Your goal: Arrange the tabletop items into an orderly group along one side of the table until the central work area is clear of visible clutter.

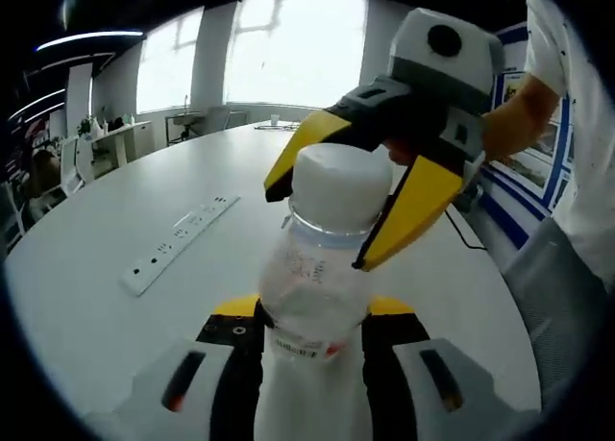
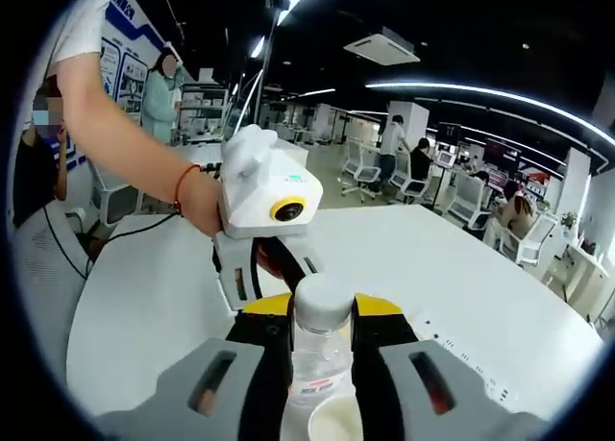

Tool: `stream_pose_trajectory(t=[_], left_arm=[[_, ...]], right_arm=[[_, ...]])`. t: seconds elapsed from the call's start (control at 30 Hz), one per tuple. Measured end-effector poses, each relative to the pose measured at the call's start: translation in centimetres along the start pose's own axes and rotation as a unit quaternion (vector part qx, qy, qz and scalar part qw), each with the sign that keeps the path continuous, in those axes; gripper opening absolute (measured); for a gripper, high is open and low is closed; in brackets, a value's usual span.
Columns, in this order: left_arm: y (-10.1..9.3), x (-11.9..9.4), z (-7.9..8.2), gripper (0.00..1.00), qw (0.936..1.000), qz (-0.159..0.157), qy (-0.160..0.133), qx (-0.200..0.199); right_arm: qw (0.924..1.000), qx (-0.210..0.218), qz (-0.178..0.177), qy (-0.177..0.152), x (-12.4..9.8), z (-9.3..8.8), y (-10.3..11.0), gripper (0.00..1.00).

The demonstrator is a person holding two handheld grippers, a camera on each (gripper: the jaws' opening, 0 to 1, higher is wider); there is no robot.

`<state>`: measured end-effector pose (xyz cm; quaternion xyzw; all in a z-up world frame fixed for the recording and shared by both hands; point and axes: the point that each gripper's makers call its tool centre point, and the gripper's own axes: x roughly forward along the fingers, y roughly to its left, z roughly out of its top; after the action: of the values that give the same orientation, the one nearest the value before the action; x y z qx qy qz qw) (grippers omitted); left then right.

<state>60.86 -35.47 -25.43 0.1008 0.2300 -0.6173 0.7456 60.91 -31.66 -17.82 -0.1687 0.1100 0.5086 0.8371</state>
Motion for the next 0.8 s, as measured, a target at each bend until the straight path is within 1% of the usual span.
stream_pose_trajectory(t=[0.33, 0.7, 0.8], left_arm=[[0.30, 0.36, -0.36, 0.39, 1.0000, 0.004, -0.001, -0.004], [0.34, 0.38, -0.24, 0.40, 0.9999, 0.008, -0.007, -0.009], [0.15, 0.47, -0.25, 0.42, 0.9999, 0.006, -0.008, -0.008]], right_arm=[[0.9999, 0.007, 0.000, 0.008, 0.13, -0.70, -0.34, 0.20], [0.9999, 0.014, 0.004, 0.007, 0.09, -0.70, -0.48, 0.21], [0.9998, 0.014, 0.004, 0.010, 0.06, -0.76, -0.51, 0.21]])
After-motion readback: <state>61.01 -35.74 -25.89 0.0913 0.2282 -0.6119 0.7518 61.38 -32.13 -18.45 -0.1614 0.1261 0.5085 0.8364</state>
